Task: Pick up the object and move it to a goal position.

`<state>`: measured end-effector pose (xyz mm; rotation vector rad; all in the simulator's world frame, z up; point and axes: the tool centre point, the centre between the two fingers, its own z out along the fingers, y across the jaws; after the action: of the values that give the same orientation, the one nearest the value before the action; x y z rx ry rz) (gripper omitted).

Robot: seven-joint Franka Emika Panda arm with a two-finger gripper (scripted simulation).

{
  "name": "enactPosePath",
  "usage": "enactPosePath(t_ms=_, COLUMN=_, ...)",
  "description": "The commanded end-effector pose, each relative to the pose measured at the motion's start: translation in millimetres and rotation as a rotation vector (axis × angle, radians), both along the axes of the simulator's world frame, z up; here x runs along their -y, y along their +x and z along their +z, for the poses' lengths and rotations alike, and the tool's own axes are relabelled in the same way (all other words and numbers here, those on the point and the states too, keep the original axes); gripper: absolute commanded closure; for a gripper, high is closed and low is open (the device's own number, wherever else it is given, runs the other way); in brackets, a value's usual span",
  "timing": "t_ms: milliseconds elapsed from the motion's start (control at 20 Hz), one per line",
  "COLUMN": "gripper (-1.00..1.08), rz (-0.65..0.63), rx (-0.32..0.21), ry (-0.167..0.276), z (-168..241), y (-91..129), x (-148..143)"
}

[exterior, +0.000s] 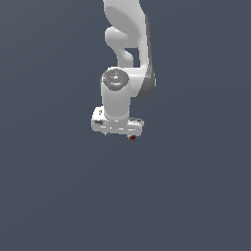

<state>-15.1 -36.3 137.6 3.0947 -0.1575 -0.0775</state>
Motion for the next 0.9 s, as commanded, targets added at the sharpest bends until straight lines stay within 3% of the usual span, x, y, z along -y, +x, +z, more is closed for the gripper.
enactPosePath(t_ms=0, gripper=-0.92, rz=-0.043, rx=0.003, ry=0.001, z=-3, y=-2, x=-4)
enactPosePath(t_ms=850, gripper=-0.92, rz=-0.474, rx=0.03, ry=0.009, z=-32, y=-24, x=-37)
